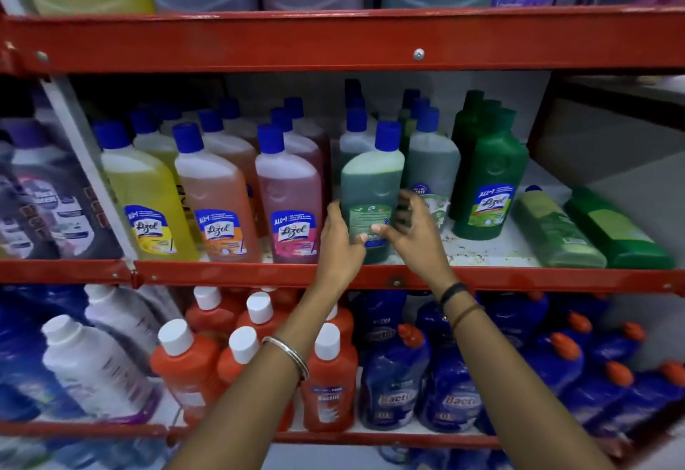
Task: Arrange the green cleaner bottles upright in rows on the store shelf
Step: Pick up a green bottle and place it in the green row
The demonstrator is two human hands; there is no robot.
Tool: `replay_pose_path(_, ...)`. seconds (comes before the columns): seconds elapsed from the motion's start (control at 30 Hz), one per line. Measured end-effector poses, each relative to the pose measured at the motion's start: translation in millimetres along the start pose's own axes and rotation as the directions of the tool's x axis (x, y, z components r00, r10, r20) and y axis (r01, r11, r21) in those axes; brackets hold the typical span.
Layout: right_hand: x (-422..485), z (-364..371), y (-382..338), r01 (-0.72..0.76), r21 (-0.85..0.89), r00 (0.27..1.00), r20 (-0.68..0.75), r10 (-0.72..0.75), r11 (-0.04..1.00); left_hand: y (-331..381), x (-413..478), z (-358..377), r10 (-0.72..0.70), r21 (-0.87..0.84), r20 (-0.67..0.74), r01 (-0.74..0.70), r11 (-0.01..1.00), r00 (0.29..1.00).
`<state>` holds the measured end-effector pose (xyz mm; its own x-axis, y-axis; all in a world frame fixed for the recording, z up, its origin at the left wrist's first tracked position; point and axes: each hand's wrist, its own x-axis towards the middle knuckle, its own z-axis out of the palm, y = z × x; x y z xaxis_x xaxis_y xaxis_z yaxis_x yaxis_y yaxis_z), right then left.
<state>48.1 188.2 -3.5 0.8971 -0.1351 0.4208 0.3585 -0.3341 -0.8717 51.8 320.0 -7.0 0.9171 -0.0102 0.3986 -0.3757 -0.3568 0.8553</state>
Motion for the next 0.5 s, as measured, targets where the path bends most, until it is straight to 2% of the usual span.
replay_pose_path(0.1,0,0,4,-0.006,-0.077,0.995,-0.103,-0.002,0.997,-5,-6,2,0.045,0.040,-0.041,-0.044,0.998,0.998)
replay_pose_path(0.27,-1,1,-5,0.014,-0.151,1.000,-0.011,-0.016,0.988,-9,-23,1,0.178,-0.005,-0.094,-0.179,0.984,0.980)
replay_pose_path(0.37,-1,9,-13,0.039,-0.247,0.999,0.012,-0.037,0.968,-8,-24,-2,0.287,0.033,-0.156,-0.285,0.958,0.945)
replay_pose_path(0.5,3,11,-12,0.008,-0.146,1.000,0.002,-0.008,0.989,-13,-22,-10,0.351,-0.031,-0.110,-0.357,0.934,0.930)
